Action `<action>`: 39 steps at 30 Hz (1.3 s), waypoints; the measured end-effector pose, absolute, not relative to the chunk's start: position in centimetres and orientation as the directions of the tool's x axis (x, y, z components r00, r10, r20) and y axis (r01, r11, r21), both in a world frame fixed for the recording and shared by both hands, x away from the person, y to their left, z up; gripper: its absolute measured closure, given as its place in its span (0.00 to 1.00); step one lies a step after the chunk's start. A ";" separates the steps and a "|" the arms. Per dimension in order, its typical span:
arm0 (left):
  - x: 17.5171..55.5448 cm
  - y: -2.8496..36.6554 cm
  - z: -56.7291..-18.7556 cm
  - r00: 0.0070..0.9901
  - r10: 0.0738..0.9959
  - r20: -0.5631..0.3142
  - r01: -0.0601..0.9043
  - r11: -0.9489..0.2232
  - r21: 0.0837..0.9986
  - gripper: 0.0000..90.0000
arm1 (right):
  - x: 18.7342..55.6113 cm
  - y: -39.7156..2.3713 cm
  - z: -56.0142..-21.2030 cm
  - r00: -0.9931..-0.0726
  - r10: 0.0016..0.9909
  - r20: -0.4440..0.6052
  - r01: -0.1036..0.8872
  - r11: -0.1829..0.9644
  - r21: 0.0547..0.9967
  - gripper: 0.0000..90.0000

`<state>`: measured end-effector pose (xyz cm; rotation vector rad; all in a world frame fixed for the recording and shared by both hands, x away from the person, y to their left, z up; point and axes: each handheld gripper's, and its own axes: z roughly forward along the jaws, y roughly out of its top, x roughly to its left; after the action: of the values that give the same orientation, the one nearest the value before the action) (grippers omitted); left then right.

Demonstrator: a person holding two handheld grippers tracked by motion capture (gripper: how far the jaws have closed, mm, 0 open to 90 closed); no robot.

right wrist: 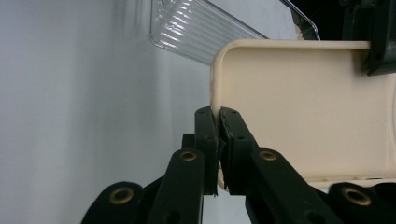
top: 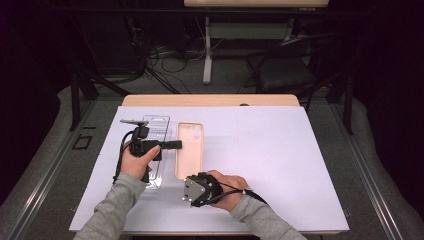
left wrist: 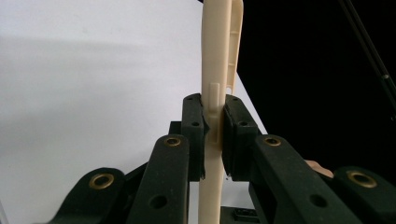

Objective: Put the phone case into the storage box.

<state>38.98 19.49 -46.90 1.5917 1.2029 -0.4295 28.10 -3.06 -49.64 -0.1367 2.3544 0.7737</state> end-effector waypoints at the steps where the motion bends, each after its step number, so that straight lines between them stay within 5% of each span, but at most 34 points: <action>1: 39.0 19.5 -46.9 0.431 0.480 -0.764 0.855 0.054 0.516 0.90 | 28.1 -3.1 -49.6 -0.785 0.097 -0.612 -0.285 0.821 0.496 0.96; 24: 39.1 19.8 -47.1 0.435 0.466 -0.770 0.851 0.067 0.521 0.90 | 28.3 -3.1 -49.5 -0.795 0.124 -0.594 -0.266 0.809 0.525 0.89; 39: 38.9 20.7 -46.5 0.474 0.480 -0.738 0.805 0.104 0.584 0.90 | 28.8 -3.8 -48.5 -0.809 0.267 -0.524 -0.165 0.752 0.638 0.54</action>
<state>38.91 20.68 -46.54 1.5416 1.1601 -0.3446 28.83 -3.76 -48.54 0.0760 2.3365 0.9283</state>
